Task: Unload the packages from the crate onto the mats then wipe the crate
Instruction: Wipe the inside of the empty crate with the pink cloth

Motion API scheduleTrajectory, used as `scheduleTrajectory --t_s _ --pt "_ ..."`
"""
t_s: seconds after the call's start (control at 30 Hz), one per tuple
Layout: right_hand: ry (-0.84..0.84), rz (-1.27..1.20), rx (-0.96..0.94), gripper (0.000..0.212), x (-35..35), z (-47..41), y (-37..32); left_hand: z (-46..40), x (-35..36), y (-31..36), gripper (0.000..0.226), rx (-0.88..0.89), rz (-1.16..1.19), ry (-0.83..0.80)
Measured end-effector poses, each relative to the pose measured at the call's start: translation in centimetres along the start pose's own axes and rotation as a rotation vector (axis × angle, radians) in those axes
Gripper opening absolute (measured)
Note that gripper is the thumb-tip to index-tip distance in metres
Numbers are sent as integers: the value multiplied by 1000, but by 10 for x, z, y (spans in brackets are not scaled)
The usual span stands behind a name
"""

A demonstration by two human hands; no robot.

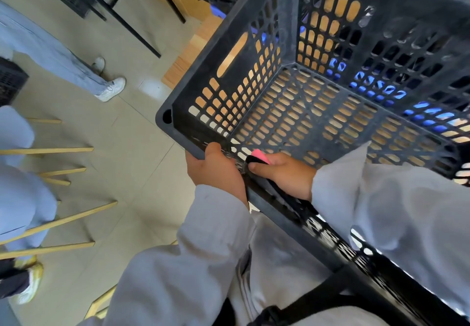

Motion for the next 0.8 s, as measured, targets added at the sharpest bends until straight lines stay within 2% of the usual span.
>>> scheduleTrajectory --t_s 0.17,0.23,0.3,0.37,0.43,0.57,0.73,0.8 --pt "-67 -107 -121 30 13 25 -27 -1 -2 0 13 12 -5 -10" --pt "-95 -183 -139 25 13 35 -34 0 -2 1 9 14 -1 -9" --pt "-117 -340 -127 18 7 43 -37 0 1 3 6 23 27 -18" --pt "-140 -536 -105 25 2 51 -36 -2 0 2 12 36 44 -24" --pt "-141 -652 -96 27 -7 59 -36 -4 0 1 12 36 49 -37" --pt "-55 -710 -157 27 -30 73 -41 -3 4 0 10 22 74 -85" --pt "19 -794 -302 27 -40 95 -62 -14 7 -4 54 -60 -8 -269" --pt "27 -791 -305 27 -38 96 -62 -13 -11 5 70 0 -110 -218"
Point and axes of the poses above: each hand's wrist, its own z-axis away from the middle knuckle, its own x-axis out of the palm, y = z × x, the point moved 10 cm from there along -z, towards the middle knuckle, and after that the axes turned 14 degrees about -y, right-handed, at the moved point
